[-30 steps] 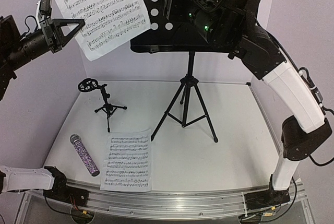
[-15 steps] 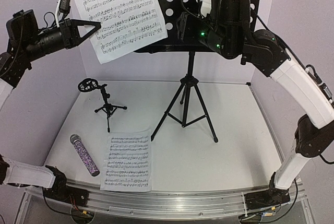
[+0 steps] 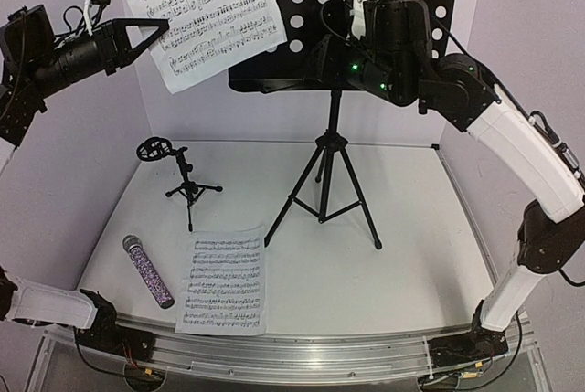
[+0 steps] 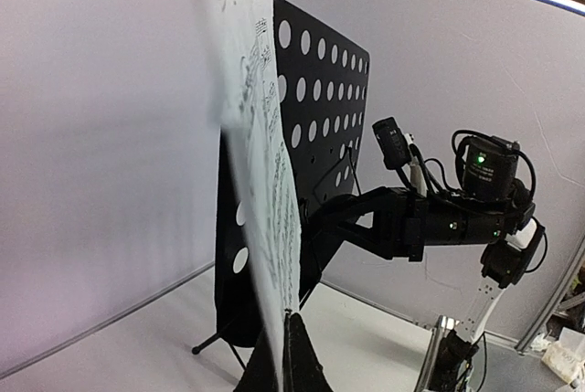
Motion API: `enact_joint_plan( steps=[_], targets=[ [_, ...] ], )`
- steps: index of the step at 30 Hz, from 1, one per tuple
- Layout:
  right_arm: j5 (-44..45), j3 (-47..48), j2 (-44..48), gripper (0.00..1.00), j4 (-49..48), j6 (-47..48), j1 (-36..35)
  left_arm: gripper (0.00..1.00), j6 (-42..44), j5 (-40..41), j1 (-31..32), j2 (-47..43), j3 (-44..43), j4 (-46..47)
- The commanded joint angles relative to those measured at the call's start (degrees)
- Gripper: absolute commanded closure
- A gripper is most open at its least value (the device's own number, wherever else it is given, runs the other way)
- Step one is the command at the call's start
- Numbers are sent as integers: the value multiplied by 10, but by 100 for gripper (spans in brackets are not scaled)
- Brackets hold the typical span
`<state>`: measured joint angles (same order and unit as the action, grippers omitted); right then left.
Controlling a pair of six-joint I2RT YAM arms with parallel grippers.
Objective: Set up the instrument practice props
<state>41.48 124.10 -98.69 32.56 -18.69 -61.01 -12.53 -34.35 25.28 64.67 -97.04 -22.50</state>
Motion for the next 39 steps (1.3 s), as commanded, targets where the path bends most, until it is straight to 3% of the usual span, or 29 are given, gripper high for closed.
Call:
enact_joint_plan(
  steps=[1, 10, 16, 26, 31, 39],
  targets=[
    [-25, 30, -19, 69, -10, -9, 11, 100, 62, -9, -2, 18, -29, 7],
    [-46, 16, -21, 69, -11, -39, 14, 100, 103, -18, -2, 34, -27, 17],
    [-45, 15, -30, 86, -12, -39, 15, 100, 114, -27, -2, 47, -34, 26],
    [-42, 16, -33, 90, -14, -41, 19, 100, 123, -38, -2, 63, -39, 41],
    [-49, 14, -33, 100, -14, -43, 22, 100, 124, -44, -2, 71, -43, 46],
    [-60, -12, -18, 100, -22, -52, 23, 100, 120, -42, -3, 80, -50, 63]
  ],
)
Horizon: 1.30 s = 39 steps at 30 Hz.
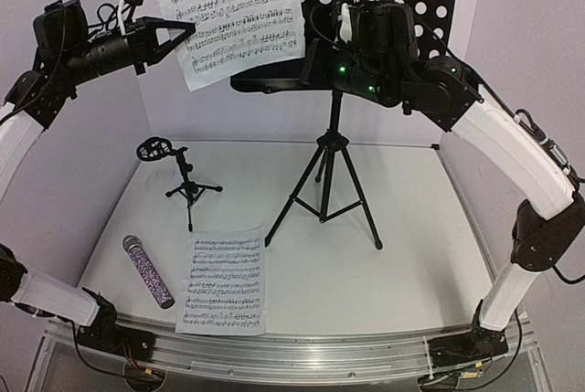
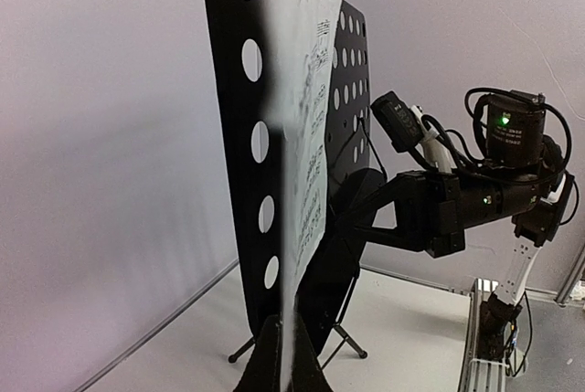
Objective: Set up the instrument practice props
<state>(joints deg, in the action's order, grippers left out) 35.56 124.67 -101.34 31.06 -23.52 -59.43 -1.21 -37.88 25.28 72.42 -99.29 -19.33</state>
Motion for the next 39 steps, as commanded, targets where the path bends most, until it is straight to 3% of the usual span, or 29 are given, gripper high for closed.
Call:
enact_joint_plan(
  steps=[1, 7, 13, 24, 32, 39],
  targets=[
    [-5, -25, 12, 100, -15, -1, 7, 100, 3, -4, -3, 4, -27, 33],
    [-28, -191, 76, 100, -234, 36, 7, 100, -16, 13, -3, 8, -23, 36],
    [-52, -248, 97, 100, -327, 67, 7, 100, -35, 9, -3, 19, -25, 33],
    [-73, -304, 113, 100, -440, 93, 6, 100, -120, 46, -3, 40, -34, 45],
    [-30, -299, 107, 100, -458, 81, 5, 100, -265, 59, -2, 52, -51, -27],
    [-21, -292, 100, 100, -460, 79, 4, 100, -301, 46, -2, 3, -11, -51]
  ],
)
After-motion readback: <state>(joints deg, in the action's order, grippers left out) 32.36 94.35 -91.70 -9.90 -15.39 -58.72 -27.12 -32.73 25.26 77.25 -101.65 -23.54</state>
